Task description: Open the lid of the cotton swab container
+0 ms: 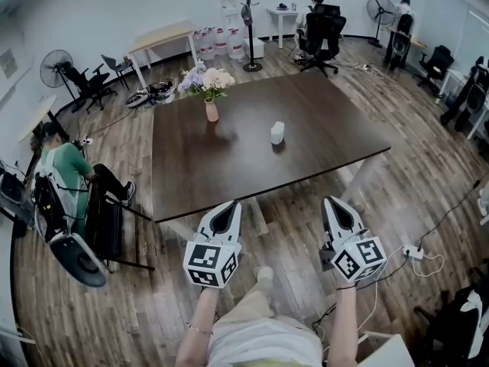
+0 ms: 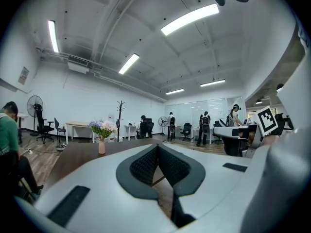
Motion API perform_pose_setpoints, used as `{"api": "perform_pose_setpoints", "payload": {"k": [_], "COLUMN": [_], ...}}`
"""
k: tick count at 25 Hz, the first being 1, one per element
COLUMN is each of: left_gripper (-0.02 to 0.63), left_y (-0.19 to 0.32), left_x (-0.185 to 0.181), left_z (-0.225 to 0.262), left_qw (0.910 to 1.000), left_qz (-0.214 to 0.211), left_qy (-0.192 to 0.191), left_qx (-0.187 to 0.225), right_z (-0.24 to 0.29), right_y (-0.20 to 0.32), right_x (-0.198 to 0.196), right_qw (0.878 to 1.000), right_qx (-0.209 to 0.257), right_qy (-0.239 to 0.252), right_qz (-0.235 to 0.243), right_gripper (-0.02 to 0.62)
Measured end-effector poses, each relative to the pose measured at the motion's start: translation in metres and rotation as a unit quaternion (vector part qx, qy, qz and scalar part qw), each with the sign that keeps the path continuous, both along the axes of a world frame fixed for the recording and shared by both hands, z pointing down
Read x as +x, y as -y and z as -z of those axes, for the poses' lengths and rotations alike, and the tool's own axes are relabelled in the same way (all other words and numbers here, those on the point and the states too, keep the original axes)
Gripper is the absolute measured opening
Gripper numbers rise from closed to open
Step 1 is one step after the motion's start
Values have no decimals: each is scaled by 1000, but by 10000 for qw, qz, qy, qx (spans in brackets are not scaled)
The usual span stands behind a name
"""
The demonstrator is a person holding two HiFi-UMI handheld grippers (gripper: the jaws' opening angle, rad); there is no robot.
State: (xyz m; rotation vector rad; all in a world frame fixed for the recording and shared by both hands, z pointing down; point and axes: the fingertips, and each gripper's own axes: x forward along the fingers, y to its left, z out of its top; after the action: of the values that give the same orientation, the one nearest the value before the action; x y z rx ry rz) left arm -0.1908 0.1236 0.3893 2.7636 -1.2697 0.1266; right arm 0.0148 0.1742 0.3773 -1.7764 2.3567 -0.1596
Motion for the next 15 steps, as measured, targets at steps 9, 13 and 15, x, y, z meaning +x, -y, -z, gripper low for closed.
{"api": "perform_pose_setpoints", "payload": {"k": [9, 13, 15], "left_gripper": [25, 25, 25], "left_y": [77, 112, 129], "left_x": [35, 47, 52], "left_z": [-13, -20, -21], "left_qw": [9999, 9998, 9997], "left_qz": [-31, -85, -106], "left_qy": [139, 149, 165], "left_qx": [-12, -105, -111], "right_z": [-9, -9, -8], "right_y": [74, 111, 129], "right_x": [25, 30, 34], "right_qw": [9998, 9995, 9995], "right_qx": [-140, -130, -145], "right_qy": [49, 112, 129], "right_qz": [92, 254, 263], "right_gripper": [20, 20, 20]}}
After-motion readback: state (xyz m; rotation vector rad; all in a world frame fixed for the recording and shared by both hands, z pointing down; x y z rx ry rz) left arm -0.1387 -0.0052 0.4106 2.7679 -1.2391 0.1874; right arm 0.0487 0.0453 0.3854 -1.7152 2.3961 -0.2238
